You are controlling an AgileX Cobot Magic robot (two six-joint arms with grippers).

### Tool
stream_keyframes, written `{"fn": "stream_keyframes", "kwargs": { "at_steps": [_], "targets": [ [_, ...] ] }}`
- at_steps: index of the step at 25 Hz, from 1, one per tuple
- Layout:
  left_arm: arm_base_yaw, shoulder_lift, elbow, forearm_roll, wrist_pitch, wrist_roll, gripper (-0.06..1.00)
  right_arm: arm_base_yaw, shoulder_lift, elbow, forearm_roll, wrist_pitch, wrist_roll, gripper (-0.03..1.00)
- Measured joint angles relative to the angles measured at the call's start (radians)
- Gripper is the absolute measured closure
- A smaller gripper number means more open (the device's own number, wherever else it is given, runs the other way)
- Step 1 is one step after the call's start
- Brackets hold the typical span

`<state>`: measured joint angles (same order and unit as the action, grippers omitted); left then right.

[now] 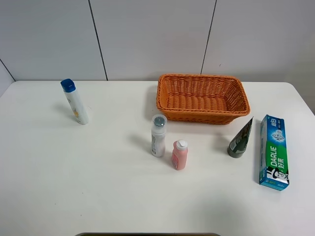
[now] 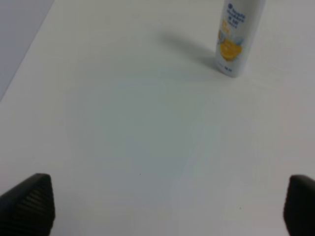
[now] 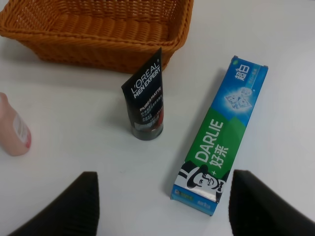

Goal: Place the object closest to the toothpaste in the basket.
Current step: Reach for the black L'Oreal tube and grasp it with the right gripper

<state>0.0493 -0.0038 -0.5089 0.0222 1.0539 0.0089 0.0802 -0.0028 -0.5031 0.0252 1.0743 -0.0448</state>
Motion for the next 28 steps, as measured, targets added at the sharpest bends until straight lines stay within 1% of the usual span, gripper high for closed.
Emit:
{"fn": "stream_keyframes", "kwargs": {
  "at_steps": [11,18,22,24,28],
  "targets": [
    [0.000,0.000,0.000,0.000,0.000,0.000,0.00,0.000,0.000,0.000,0.000,0.000,0.000,0.37],
    [0.000,0.000,0.000,0.000,0.000,0.000,0.00,0.000,0.000,0.000,0.001,-0.009,0.050,0.37],
    [0.000,0.000,0.000,0.000,0.000,0.000,0.00,0.000,0.000,0.000,0.001,-0.016,0.060,0.37],
    [0.000,0.000,0.000,0.000,0.000,0.000,0.00,0.000,0.020,0.000,0.001,-0.016,0.060,0.37],
    [0.000,0.000,0.000,0.000,0.000,0.000,0.00,0.000,0.145,0.000,0.004,-0.015,0.069,0.37]
  ]
}}
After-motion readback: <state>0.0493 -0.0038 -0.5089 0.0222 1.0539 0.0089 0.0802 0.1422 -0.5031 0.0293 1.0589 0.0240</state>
